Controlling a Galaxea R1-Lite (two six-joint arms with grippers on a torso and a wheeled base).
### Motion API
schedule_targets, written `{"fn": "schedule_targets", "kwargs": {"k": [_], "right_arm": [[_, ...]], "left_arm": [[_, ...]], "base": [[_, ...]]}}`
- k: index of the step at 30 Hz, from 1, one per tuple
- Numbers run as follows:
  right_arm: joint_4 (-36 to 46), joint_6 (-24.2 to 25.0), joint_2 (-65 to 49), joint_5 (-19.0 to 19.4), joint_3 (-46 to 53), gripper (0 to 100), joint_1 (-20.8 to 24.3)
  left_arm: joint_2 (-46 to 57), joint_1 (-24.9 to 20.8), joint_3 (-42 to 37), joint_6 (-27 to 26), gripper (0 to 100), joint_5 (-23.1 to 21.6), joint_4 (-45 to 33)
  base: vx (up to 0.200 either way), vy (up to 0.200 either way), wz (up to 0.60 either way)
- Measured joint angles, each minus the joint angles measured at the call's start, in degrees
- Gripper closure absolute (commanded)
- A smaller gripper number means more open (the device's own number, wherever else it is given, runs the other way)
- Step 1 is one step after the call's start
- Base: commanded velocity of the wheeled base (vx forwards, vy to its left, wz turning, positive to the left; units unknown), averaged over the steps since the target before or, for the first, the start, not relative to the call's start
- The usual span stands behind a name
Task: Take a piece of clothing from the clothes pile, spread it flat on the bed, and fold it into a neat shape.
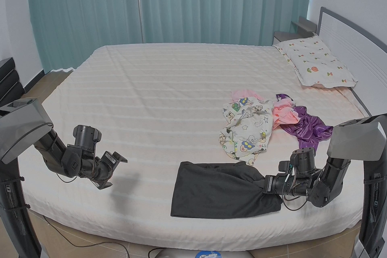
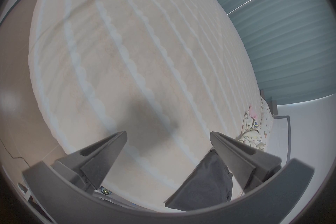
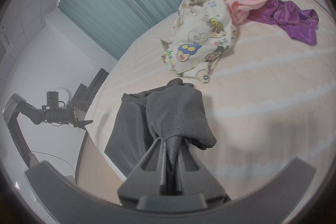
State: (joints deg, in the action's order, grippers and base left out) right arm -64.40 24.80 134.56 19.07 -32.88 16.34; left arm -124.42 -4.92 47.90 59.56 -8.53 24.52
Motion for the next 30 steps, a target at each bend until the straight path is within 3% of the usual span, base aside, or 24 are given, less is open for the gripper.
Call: {"fn": "schedule_targets", "kwargs": {"k": [12, 18, 19, 30], "right_arm": [[0.5, -0.3, 0.1, -0.2, -0.1, 100, 0.0], [0.6, -0.4, 0.4, -0.2, -0.3, 100, 0.2], [0.7, -0.4, 0.5, -0.2, -0.4, 0, 0.2], [1.6, -0.9, 0.8, -1.2, -0.9, 0, 0.7]], "left_arm": [[0.0, 0.0, -0.1, 0.0, 0, 0.0, 0.0], [0.0, 0.0, -0.1, 0.0, 0, 0.0, 0.0], [0.0, 0.0, -0.1, 0.0, 0, 0.0, 0.0], [-0.1, 0.1, 0.0, 0.0, 0, 0.0, 0.0]], "base": [[0.000, -0.200, 0.00], [0.000, 0.000, 0.00], [0.000, 0.000, 0.00], [0.000, 0.000, 0.00]]}}
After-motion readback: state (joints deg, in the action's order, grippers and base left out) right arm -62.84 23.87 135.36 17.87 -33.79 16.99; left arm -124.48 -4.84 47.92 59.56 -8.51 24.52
